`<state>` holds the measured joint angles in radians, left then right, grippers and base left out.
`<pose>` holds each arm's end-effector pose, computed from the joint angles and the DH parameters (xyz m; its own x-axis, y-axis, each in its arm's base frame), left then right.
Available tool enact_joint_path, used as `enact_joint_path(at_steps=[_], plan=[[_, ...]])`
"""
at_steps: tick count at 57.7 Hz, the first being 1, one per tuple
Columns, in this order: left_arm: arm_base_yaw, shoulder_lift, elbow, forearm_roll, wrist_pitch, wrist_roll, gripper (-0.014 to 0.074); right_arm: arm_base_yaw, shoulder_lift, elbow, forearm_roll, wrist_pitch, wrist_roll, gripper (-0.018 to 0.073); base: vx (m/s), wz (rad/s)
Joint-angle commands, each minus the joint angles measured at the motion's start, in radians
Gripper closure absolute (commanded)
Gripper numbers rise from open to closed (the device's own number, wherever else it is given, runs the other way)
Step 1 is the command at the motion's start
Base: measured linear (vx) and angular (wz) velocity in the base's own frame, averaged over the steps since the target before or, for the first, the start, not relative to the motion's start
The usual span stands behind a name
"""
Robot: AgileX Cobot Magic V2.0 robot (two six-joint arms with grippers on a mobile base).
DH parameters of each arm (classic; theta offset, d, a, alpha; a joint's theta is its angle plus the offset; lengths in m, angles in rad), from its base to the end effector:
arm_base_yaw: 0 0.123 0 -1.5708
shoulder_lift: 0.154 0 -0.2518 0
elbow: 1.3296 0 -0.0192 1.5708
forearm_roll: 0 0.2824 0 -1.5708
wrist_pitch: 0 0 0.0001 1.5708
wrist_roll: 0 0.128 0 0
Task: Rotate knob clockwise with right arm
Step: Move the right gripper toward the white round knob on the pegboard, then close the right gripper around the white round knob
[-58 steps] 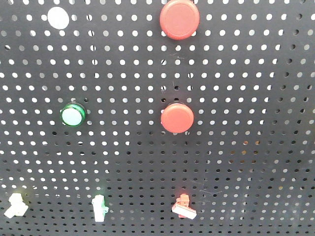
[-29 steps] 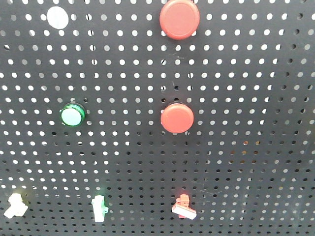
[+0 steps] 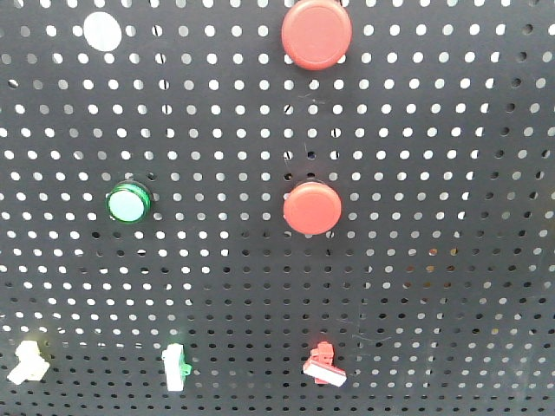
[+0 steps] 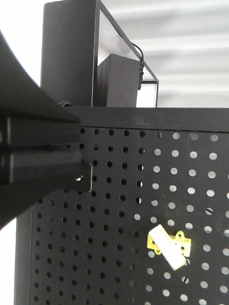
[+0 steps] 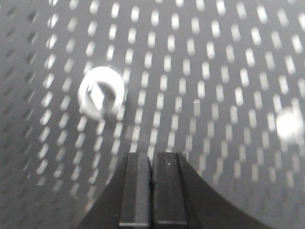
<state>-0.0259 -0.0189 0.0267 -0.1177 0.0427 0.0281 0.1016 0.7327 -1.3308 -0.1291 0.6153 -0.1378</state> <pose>0.1583 -0.0048 0.2031 0.0341 -0.0903 -0.9953 0.0341 0.9954 -0.0891 0.1747 0.0082 0.5211 0.0779 -0.2337 -0.9692 -0.0089 0.9719 -0.2350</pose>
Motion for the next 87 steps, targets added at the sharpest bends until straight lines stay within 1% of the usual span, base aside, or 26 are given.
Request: enact_joint_path(at_steps=[1,6,11,15,19,25,28,48,83,87], plan=[[0.002,0.001,0.013,-0.008,-0.082,-0.01,0.0603,-0.003,0.041,-0.037,0.005,-0.115,-0.124,0.0549,0.0,0.0],[0.002,0.001,0.013,-0.008,-0.082,-0.01,0.0603,0.007,0.065,-0.037,0.057,-0.144,-0.284,0.0518,0.0,0.0],[0.002,0.001,0.013,-0.008,-0.082,-0.01,0.0603,0.025,0.084,-0.037,0.129,-0.154,-0.427,0.0459,0.0,0.0],[0.002,0.001,0.013,-0.008,-0.082,-0.01,0.0603,0.026,0.097,-0.037,0.188,-0.16,-0.511,0.0406,0.0,0.0],[0.002,0.001,0.013,-0.008,-0.082,-0.01,0.0603,0.026,0.104,-0.037,0.226,-0.174,-0.562,0.0352,0.0,0.0],[0.002,0.001,0.013,-0.008,-0.082,-0.01,0.0603,0.026,0.106,-0.037,0.232,-0.205,-0.566,0.0292,0.0,0.0],[0.002,0.001,0.013,-0.008,-0.082,-0.01,0.0603,0.026,0.106,-0.037,0.231,-0.221,-0.565,0.0284,0.0,0.0],[0.002,0.001,0.013,-0.008,-0.082,-0.01,0.0603,0.026,0.106,-0.037,0.231,-0.257,-0.565,0.0319,0.0,0.0],[0.002,0.001,0.013,-0.008,-0.082,-0.01,0.0603,0.026,0.176,-0.037,0.232,-0.275,-0.538,0.0317,0.0,0.0],[0.002,0.001,0.013,-0.008,-0.082,-0.01,0.0603,0.026,0.186,-0.037,0.232,-0.28,-0.522,0.0332,0.0,0.0]])
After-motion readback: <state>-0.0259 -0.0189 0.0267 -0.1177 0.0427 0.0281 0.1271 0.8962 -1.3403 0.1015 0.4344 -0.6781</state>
